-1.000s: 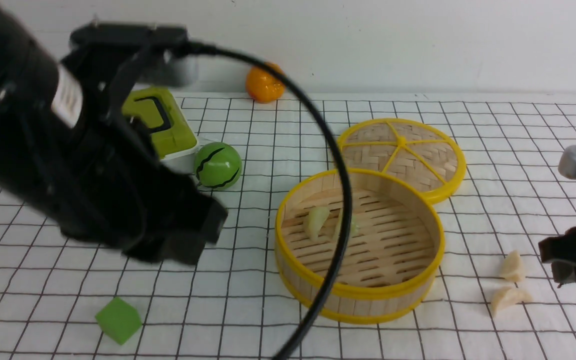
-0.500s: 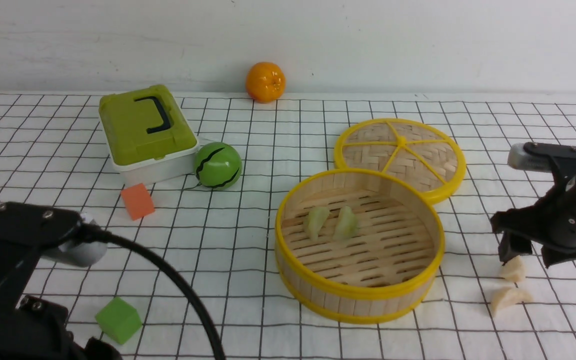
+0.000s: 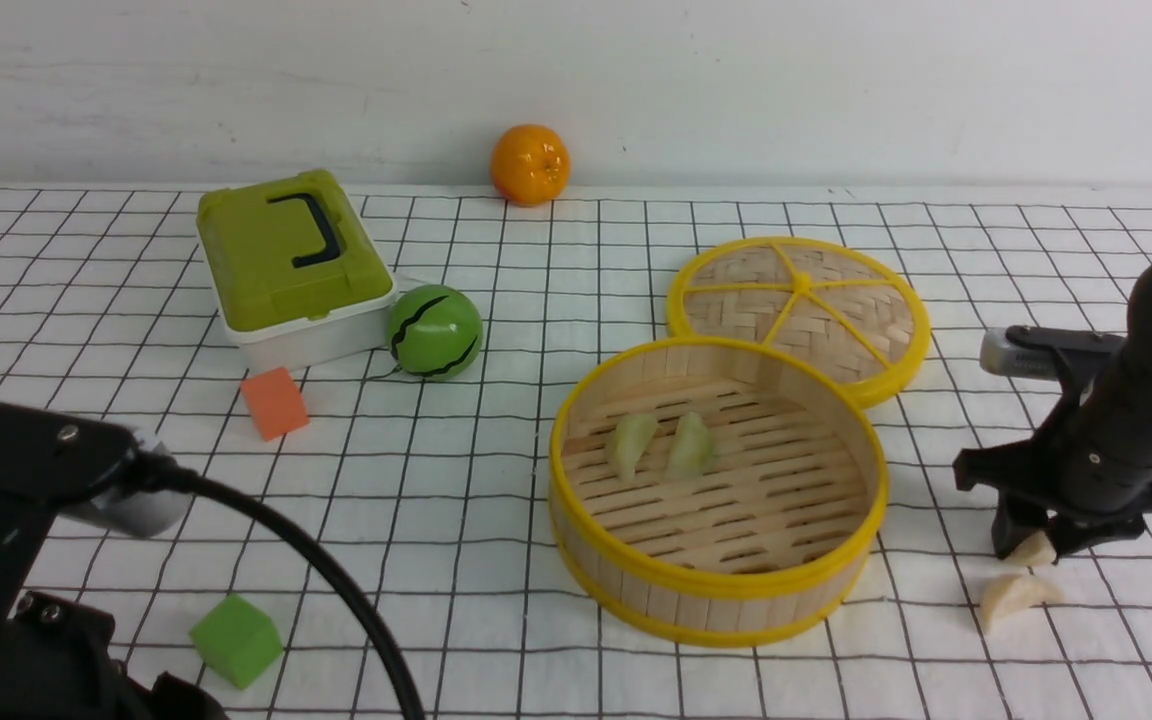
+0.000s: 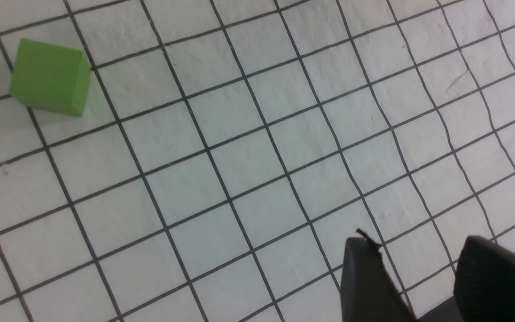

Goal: Put the dumplings into the steamer on the table with the white tablecloth.
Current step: 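Reach for and grasp a dumpling lying on the table beside the steamer, then place the dumpling in the bamboo steamer basket with the right gripper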

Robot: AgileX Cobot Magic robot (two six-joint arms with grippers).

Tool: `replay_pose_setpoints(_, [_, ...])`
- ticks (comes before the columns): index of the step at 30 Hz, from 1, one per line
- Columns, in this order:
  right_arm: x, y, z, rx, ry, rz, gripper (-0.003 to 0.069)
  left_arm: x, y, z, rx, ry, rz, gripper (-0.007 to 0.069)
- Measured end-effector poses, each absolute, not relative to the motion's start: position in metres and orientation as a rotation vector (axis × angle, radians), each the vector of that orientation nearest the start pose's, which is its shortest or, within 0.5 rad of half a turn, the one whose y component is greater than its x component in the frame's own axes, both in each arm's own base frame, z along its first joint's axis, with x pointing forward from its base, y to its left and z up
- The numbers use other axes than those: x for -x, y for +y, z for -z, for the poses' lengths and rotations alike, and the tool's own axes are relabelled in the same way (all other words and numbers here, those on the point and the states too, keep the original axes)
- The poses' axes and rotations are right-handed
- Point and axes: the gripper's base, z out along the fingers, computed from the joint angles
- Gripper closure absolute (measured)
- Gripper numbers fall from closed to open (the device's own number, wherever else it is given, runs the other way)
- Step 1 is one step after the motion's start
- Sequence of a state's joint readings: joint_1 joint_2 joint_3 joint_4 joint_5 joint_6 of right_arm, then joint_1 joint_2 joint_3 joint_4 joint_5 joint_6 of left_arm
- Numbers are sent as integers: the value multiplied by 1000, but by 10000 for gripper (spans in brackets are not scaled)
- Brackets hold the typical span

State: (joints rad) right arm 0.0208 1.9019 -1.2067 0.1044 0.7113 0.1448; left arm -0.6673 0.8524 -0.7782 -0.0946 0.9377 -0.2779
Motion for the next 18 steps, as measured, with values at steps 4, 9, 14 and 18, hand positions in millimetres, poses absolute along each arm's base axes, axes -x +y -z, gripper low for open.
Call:
replay_pose_setpoints(4, [-366,14,-180,-253,2879,-151,419,-113,-96,-314,-465,2516,475,342])
replay_pose_setpoints(9, [-362,31,-229,-92,2808,-190,419,-114,-96,-314,-467,2504,466,343])
replay_pose_setpoints(14, [-356,87,-268,182,2730,-260,419,-116,-97,-316,-461,2475,479,343])
replay_pose_setpoints(18, [-354,127,-265,302,2683,-309,419,-117,-97,-316,-460,2467,479,343])
